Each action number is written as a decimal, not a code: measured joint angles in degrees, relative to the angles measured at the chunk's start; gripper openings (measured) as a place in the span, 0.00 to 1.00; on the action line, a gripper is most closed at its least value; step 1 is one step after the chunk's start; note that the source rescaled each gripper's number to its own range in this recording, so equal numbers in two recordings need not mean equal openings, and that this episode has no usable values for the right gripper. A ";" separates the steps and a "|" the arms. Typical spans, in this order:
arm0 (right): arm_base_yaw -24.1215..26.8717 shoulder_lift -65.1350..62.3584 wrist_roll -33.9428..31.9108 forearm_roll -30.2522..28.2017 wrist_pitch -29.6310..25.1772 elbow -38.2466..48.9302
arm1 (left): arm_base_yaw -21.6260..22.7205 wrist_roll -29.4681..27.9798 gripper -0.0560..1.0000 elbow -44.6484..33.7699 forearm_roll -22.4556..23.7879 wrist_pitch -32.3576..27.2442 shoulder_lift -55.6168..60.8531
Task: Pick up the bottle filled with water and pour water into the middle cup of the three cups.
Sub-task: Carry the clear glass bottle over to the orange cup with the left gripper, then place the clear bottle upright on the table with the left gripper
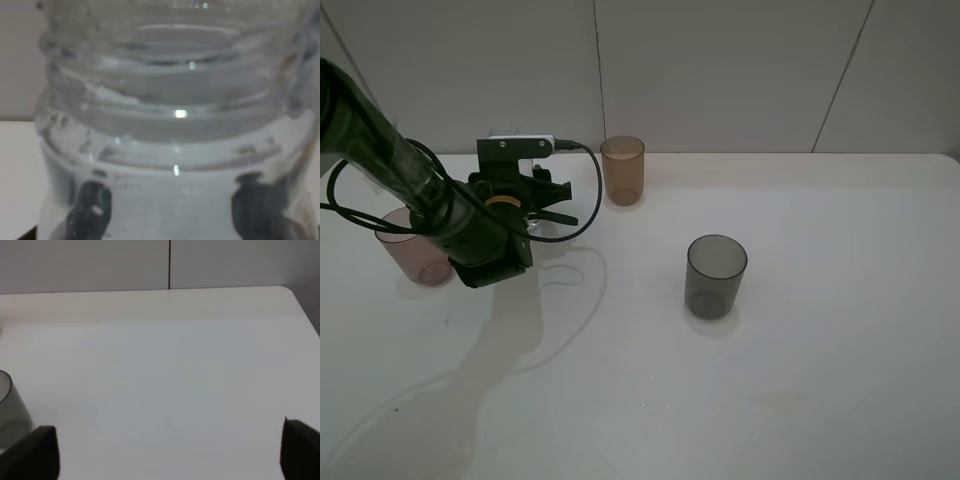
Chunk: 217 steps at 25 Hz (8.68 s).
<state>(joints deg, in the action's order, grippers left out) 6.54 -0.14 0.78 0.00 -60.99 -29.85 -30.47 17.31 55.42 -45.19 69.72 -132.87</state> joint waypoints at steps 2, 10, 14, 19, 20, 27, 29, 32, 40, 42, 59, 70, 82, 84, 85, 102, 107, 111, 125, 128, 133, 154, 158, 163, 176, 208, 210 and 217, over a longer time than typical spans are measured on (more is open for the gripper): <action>0.00 0.00 0.00 0.00 0.00 0.00 | 0.00 0.40 0.05 0.00 0.00 -0.13 0.11; 0.00 0.00 0.00 0.00 0.00 0.00 | 0.00 13.53 0.05 -0.10 -0.34 -5.83 7.22; 0.00 0.00 0.00 0.00 0.00 0.00 | 0.00 20.03 0.05 -0.17 -0.16 -15.73 13.92; 0.00 0.00 0.00 0.00 0.00 0.00 | 0.00 27.99 0.05 -0.21 0.86 -26.74 21.25; 0.00 0.00 0.00 0.00 0.00 0.00 | 0.00 29.17 0.05 -0.21 1.04 -29.20 22.46; 0.00 0.00 0.00 0.00 0.00 0.00 | 1.97 34.05 0.05 -0.21 4.38 -46.30 27.10; 0.00 0.00 0.00 0.00 0.00 0.00 | 2.38 34.32 0.05 0.22 7.78 -49.86 27.66; 0.00 0.00 0.00 0.00 0.00 0.00 | 2.83 34.55 0.05 2.21 13.75 -56.59 28.24; 0.00 0.00 0.00 0.00 0.00 0.00 | 5.90 28.19 0.05 9.94 29.60 -69.20 28.09; 0.00 0.00 0.00 0.00 0.00 0.00 | 6.86 24.17 0.05 12.73 34.87 -72.41 27.41; 0.00 0.00 0.00 0.00 0.00 0.00 | 8.01 8.75 0.05 25.70 67.35 -90.17 17.86; 0.00 0.00 0.00 0.00 0.00 0.00 | 6.16 -4.48 0.05 25.70 86.14 -90.19 17.84; 0.00 0.00 0.00 0.00 0.00 0.00 | 3.14 -4.59 0.05 29.27 93.14 -91.73 11.85; 0.00 0.00 0.00 0.00 0.00 0.00 | 2.80 -4.59 0.05 30.16 93.81 -91.87 11.51; 0.00 0.00 0.00 0.00 0.00 0.00 | 2.75 -4.59 0.05 30.48 94.39 -91.87 11.40; 0.00 0.00 0.00 0.00 0.00 0.00 | 2.69 -4.41 0.05 33.02 102.70 -91.94 7.88; 0.00 0.00 0.00 0.00 0.00 0.00 | 2.69 -4.34 0.05 33.02 105.46 -90.74 7.88; 0.00 0.00 0.00 0.00 0.00 0.00 | 2.69 -4.29 0.05 33.02 106.82 -89.05 7.88; 0.00 0.00 0.00 0.00 0.00 0.00 | 2.69 -1.67 0.05 33.02 110.33 -86.29 7.88; 0.00 0.00 0.00 0.00 0.00 0.00 | 2.74 -1.52 0.05 33.30 110.73 -86.29 7.76; 0.00 0.00 0.00 0.00 0.00 0.00 | 2.74 -1.47 0.05 35.11 110.99 -86.35 6.60; 0.00 0.00 0.00 0.00 0.00 0.00 | 2.74 3.61 0.05 35.89 115.51 -87.88 4.73; 0.00 0.00 0.00 0.00 0.00 0.00 | 2.74 3.61 0.05 35.89 117.44 -87.93 4.73; 0.00 0.00 0.00 0.00 0.00 0.00 | 2.74 3.61 0.05 35.89 119.99 -87.99 4.73; 0.00 0.00 0.00 0.00 0.00 0.00 | 2.74 3.61 0.05 35.89 126.30 -88.04 4.73; 0.00 0.00 0.00 0.00 0.00 0.00 | 1.22 3.61 0.05 35.89 136.76 -88.39 4.69; 0.00 0.00 0.00 0.00 0.00 0.00 | 1.15 3.61 0.05 35.89 136.96 -88.34 4.69; 0.00 0.00 0.00 0.00 0.00 0.00 | 1.08 3.28 0.05 35.89 137.22 -88.29 4.69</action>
<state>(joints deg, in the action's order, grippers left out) 6.54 -0.14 0.78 0.00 -60.99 -29.85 -29.39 20.59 91.31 92.02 -18.58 -128.18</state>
